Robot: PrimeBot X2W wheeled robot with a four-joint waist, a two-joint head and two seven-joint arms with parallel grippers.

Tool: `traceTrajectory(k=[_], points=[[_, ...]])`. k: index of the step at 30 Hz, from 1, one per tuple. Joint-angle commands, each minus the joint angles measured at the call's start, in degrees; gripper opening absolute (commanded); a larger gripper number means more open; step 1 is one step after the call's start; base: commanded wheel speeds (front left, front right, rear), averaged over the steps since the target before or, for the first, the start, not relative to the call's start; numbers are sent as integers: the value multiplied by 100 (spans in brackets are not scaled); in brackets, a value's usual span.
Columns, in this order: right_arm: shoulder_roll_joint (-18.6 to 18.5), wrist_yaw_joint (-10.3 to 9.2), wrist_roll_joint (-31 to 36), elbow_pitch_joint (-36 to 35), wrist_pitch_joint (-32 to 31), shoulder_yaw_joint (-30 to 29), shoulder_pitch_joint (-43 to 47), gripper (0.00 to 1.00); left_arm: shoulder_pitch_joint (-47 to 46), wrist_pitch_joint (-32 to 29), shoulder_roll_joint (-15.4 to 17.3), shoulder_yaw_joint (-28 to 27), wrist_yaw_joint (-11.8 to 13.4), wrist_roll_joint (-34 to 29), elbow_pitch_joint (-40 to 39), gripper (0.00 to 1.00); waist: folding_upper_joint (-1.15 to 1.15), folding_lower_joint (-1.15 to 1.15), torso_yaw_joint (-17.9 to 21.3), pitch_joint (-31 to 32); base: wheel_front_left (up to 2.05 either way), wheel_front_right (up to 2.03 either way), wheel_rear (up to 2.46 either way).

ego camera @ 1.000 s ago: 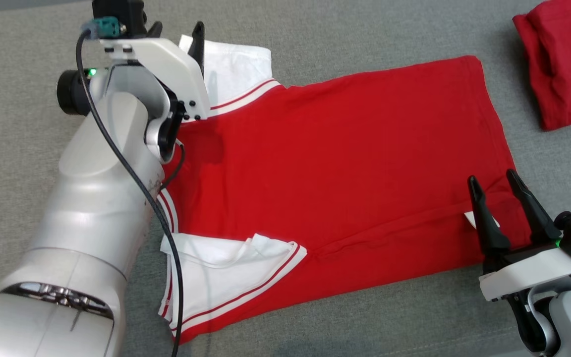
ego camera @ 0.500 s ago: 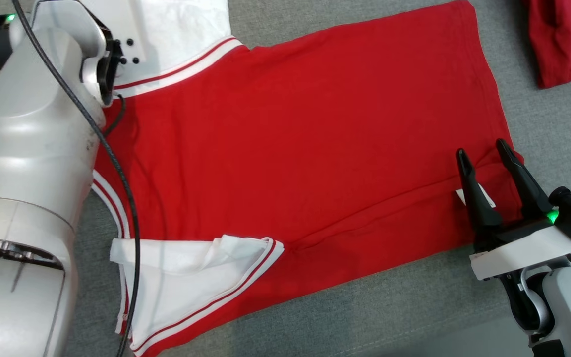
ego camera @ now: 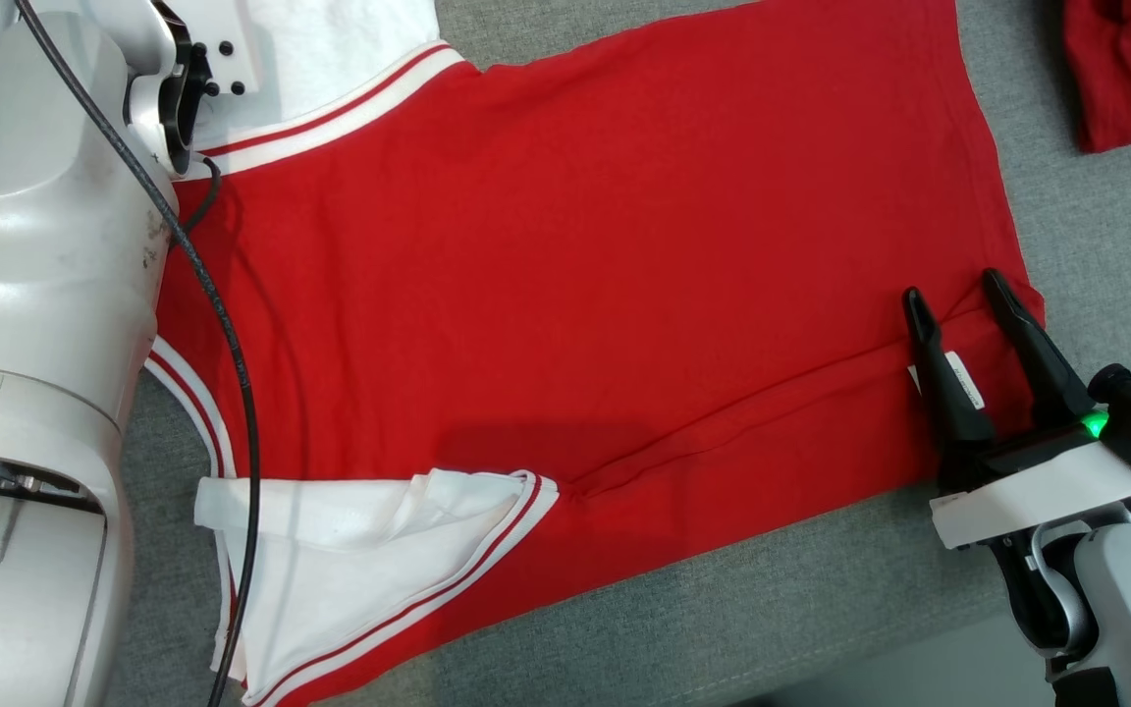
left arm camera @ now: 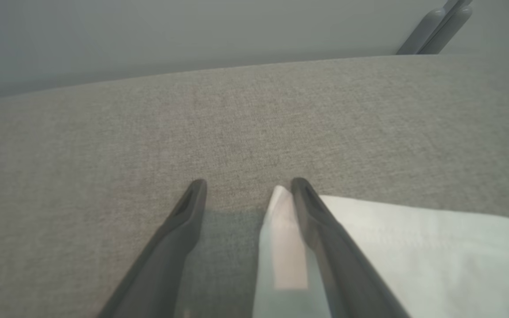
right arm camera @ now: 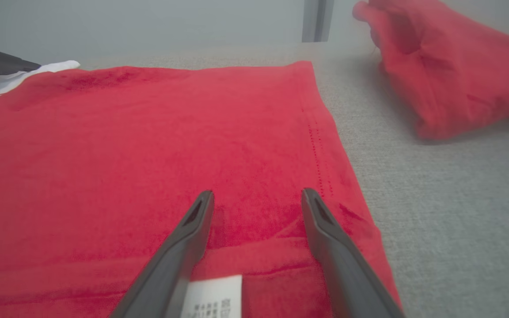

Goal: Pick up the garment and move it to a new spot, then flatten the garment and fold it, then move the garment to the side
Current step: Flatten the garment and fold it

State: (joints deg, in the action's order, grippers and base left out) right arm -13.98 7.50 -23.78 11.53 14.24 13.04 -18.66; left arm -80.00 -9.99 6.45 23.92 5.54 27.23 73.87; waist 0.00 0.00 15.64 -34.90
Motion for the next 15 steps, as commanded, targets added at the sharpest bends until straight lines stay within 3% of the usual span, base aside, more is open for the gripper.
traceTrajectory(k=[1, 2, 3, 9, 15], points=[[-82, -1, -16, -129, 75, 35, 13, 100, -39, -100, 111, 5, -61, -17, -41, 41, 0, 0, -12, -2, 0, 0, 0], [-81, -1, -15, -133, 75, 10, 7, 100, -43, -102, 82, 30, -89, -22, -40, 16, 0, 0, -24, -1, 0, 0, 0], [-85, -1, -8, -134, 75, -12, 7, 100, -47, -90, 44, 48, -130, -19, -39, 0, 0, 0, -41, 2, 0, 0, 0], [-96, -1, 76, -104, 75, -128, 47, 100, 27, 24, -174, 167, -371, 9, -50, 0, 0, 0, -167, 72, 0, 0, 0], [-31, -1, 128, -51, 75, -209, -31, 100, 60, 566, -249, 260, -422, -13, -172, 0, 0, 0, -253, 192, 0, 0, 0]])
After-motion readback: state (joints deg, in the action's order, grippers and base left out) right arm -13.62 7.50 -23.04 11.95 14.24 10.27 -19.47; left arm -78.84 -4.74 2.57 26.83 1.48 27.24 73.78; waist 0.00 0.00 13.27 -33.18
